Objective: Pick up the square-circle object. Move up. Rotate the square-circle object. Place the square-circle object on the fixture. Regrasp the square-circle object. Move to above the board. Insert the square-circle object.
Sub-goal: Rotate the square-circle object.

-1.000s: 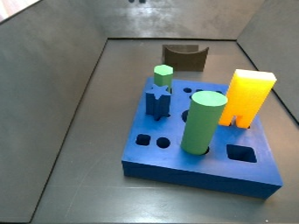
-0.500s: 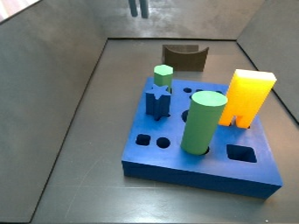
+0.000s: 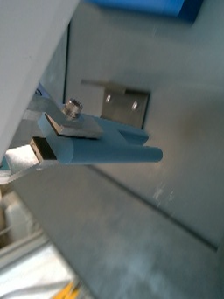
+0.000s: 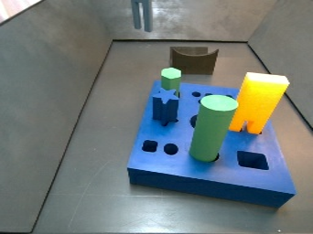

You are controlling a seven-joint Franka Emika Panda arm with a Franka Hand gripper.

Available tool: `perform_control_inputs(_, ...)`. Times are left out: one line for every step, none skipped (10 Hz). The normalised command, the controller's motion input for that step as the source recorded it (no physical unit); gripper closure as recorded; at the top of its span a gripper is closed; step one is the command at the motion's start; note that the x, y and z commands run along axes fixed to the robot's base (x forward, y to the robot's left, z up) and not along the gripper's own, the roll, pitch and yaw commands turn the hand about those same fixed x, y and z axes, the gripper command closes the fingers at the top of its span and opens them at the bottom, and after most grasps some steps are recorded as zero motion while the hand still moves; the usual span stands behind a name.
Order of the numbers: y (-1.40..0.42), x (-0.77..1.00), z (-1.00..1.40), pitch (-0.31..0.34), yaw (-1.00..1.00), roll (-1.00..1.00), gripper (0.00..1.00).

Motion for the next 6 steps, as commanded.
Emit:
perform_control_inputs(0.02,0.02,0.02,0.296,-0.32,-0.80,1.00)
perform_control_inputs(0.02,0.03,0.03,0.256,-0.21,-0.58,1.00)
perform_control_inputs(0.00,0.05,0.02,0.217,-0.12,-0.38,1.00)
perform_control_inputs(0.01,0.06,0.01,0.160,-0.05,-0.23,1.00)
perform_control_inputs(0.02,0.04,0.00,0.041,-1.00,-0.06,1.00)
perform_control_inputs(0.02,0.03,0.01,0.034,-1.00,-0.05,1.00)
